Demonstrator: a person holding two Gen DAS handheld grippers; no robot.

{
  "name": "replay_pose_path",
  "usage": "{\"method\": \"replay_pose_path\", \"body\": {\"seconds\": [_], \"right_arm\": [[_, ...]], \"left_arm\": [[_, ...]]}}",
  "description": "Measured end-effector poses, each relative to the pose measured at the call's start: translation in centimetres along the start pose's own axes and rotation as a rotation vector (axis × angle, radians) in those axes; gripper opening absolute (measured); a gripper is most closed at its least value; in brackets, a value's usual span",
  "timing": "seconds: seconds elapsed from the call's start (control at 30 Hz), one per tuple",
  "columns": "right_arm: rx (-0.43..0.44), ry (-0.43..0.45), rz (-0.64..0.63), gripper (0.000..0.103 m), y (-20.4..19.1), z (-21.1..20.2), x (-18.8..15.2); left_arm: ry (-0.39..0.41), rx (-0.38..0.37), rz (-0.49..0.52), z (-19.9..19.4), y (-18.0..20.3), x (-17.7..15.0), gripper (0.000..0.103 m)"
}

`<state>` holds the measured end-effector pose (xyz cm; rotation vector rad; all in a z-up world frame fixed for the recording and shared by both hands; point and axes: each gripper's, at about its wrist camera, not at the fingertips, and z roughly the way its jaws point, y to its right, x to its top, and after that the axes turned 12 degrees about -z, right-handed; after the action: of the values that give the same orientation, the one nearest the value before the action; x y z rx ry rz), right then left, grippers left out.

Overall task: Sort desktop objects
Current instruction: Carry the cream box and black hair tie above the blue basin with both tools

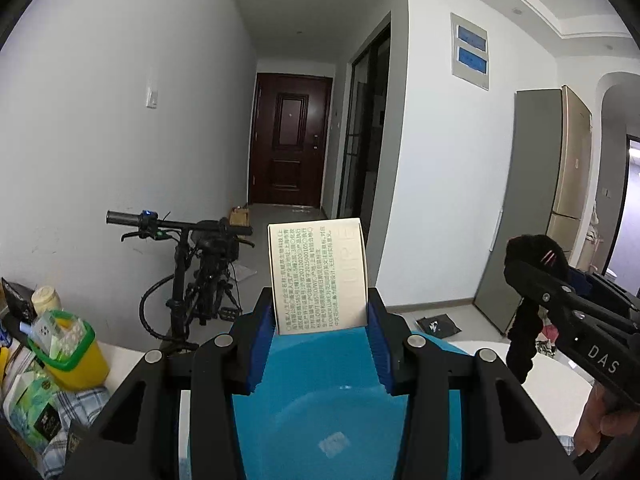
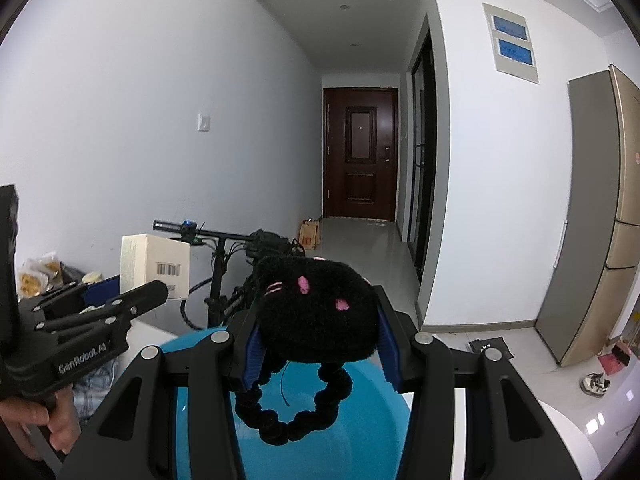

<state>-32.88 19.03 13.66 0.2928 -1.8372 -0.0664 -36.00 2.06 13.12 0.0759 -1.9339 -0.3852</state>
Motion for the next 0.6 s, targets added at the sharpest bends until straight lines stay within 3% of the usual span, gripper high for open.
{"method": "replay_pose_path", "body": {"seconds": [0.1,0.23,0.6], "right_arm": [[0.013,0.023,0.008,0.046,0.2,0.6,0.2],[-0.004,0.037,-0.013,0.046,-0.2,0.9,0.1],[0.038,0.01,0.005,0.046,-0.7,1.8,-0.7]], "left_arm": [[-0.009,-0.029,-0.03,0.3,-0.4,0.2,0.046],[-0.012,-0.011,-0.026,0.6,-0.8,-0.3,0.046],[-0.116,0.011,-0.071,2.2,-1.2,-0.8,0.046]]}}
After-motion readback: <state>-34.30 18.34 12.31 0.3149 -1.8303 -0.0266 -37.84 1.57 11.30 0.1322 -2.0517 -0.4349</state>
